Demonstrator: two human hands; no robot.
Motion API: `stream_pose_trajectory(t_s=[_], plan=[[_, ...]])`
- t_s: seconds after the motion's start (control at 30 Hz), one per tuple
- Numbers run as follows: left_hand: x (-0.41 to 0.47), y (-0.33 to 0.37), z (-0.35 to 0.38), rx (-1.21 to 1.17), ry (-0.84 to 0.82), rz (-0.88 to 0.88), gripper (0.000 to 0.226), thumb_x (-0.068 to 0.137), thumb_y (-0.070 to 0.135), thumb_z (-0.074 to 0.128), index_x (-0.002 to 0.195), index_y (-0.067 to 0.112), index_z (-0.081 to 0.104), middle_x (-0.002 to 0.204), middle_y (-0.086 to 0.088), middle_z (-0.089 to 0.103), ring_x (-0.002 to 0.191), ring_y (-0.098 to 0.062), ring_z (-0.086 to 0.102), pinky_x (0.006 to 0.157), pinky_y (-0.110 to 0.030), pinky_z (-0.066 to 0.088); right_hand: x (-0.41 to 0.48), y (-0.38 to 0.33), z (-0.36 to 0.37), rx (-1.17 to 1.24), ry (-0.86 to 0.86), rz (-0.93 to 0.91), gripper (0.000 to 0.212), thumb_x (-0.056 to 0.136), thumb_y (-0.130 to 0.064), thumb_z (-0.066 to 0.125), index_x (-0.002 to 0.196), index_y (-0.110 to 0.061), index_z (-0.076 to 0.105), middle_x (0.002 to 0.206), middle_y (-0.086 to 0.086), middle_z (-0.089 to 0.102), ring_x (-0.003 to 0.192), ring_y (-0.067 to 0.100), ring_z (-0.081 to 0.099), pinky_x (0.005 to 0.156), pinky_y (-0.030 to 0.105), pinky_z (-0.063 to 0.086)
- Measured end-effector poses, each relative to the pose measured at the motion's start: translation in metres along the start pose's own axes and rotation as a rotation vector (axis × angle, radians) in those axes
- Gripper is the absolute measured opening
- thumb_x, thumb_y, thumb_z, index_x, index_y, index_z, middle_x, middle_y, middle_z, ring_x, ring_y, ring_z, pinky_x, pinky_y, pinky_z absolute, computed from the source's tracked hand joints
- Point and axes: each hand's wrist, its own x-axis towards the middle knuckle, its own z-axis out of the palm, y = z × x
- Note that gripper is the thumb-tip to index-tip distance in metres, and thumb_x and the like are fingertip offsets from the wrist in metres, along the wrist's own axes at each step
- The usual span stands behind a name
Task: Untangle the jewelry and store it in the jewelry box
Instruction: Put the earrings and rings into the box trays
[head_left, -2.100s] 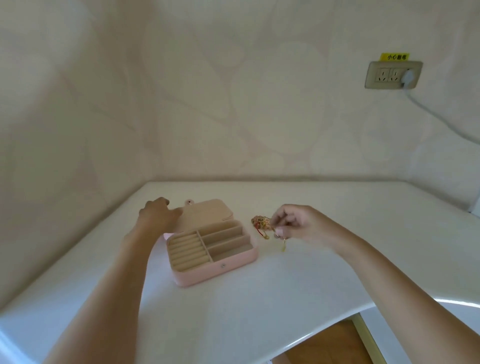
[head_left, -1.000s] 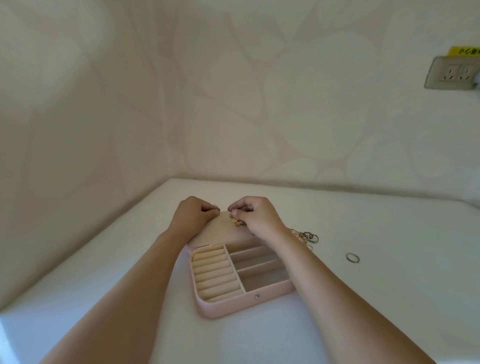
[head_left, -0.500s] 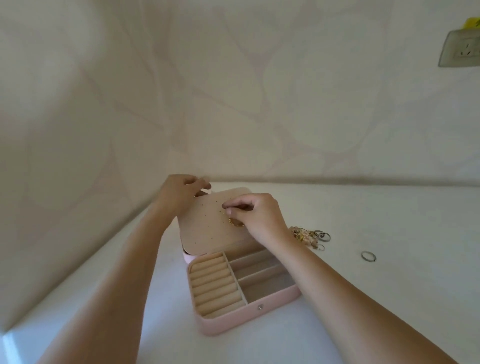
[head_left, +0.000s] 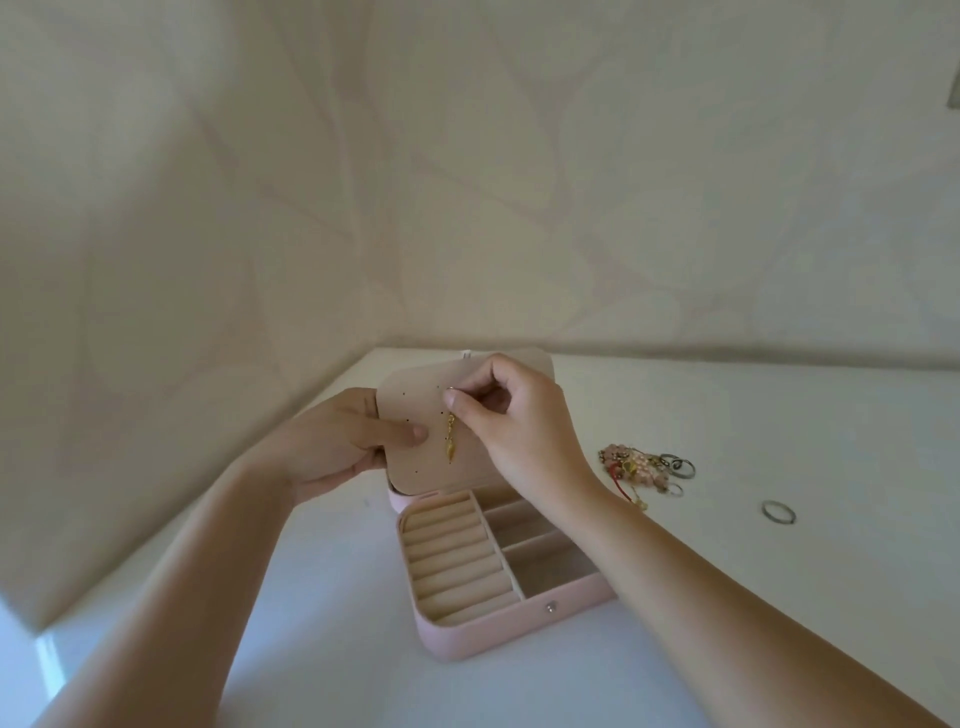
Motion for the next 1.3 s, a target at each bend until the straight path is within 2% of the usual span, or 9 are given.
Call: stream_pose_trajectory(t_s=[0.27,0.4,0.53,0.67,0.93,1.03,1.13,1.23,1.3], plan=[[-0.001,0.003,0.008,0.021,0.008,0.031,0.035,0.073,0.005,0.062,0.107,0.005,0.070,0.113,-0.015,0.068,0.106,-0.026,0.065,0.085,-0.030,0.055,-0.003,0.001,0.002,0.016,0.095,-0.047,0.013,0.085,-0.015,0.067,0.075,-0.014,0.060,0.065,-0.012,0.059,0.060,-0.001,0.053,0.059,0.010,0.037],[-0.002,0.004,0.012,0.036,0.029,0.049,0.031,0.070,0.005,0.061,0.097,0.011,0.075,0.109,-0.014,0.070,0.102,-0.024,0.066,0.081,-0.029,0.056,-0.004,0.001,0.004,0.010,0.114,-0.039,0.014,0.086,-0.016,0.067,0.074,-0.016,0.058,0.064,-0.012,0.058,0.059,0.000,0.052,0.058,0.011,0.038],[-0.002,0.003,0.014,0.053,0.047,0.085,0.036,0.072,0.006,0.061,0.107,0.007,0.068,0.110,-0.014,0.070,0.103,-0.025,0.066,0.084,-0.031,0.055,-0.004,0.000,0.004,0.029,0.112,-0.020,0.013,0.086,-0.017,0.067,0.076,-0.014,0.060,0.064,-0.009,0.059,0.056,0.000,0.051,0.056,0.013,0.039],[-0.002,0.002,0.016,0.049,0.064,0.111,0.029,0.073,0.008,0.061,0.098,0.014,0.074,0.108,-0.012,0.070,0.100,-0.024,0.067,0.086,-0.033,0.053,-0.004,0.000,0.005,0.044,0.106,0.002,0.015,0.086,-0.015,0.068,0.073,-0.016,0.059,0.064,-0.009,0.061,0.059,-0.002,0.053,0.059,0.012,0.040],[-0.002,0.003,0.020,0.094,0.113,0.152,0.033,0.074,0.011,0.062,0.107,0.009,0.069,0.108,-0.016,0.069,0.100,-0.029,0.065,0.086,-0.039,0.051,-0.004,0.002,0.006,0.011,0.108,-0.005,0.012,0.084,-0.015,0.069,0.075,-0.014,0.062,0.069,-0.006,0.064,0.063,0.000,0.056,0.061,0.012,0.042],[-0.003,0.007,0.027,0.069,0.134,0.172,0.028,0.078,0.018,0.061,0.102,0.015,0.072,0.106,-0.015,0.070,0.100,-0.029,0.066,0.085,-0.039,0.051,-0.005,0.001,0.005,-0.021,0.127,-0.035,0.012,0.083,-0.015,0.070,0.074,-0.013,0.062,0.066,-0.007,0.062,0.061,0.002,0.054,0.059,0.015,0.043],[-0.003,0.008,0.037,0.113,0.181,0.215,0.027,0.084,0.036,0.065,0.101,0.017,0.073,0.101,-0.010,0.072,0.097,-0.026,0.068,0.082,-0.035,0.053,-0.006,-0.001,0.007,-0.096,0.130,-0.071,0.016,0.082,-0.019,0.070,0.072,-0.014,0.059,0.061,-0.009,0.057,0.056,0.004,0.051,0.056,0.025,0.045],[0.000,0.007,0.042,0.116,0.282,0.232,0.044,0.069,0.049,0.072,0.096,0.013,0.074,0.097,-0.015,0.072,0.094,-0.032,0.068,0.087,-0.048,0.050,-0.005,-0.002,0.005,-0.143,0.087,-0.098,0.015,0.082,-0.017,0.069,0.072,-0.017,0.059,0.059,-0.011,0.055,0.055,0.005,0.051,0.055,0.025,0.045],[0.002,0.006,0.041,0.096,0.331,0.228,0.049,0.063,0.049,0.077,0.092,0.009,0.074,0.096,-0.019,0.071,0.094,-0.038,0.066,0.087,-0.049,0.049,-0.003,-0.002,-0.001,-0.162,0.029,-0.131,0.010,0.082,-0.014,0.069,0.074,-0.016,0.064,0.060,-0.009,0.057,0.056,0.006,0.052,0.055,0.022,0.044]])
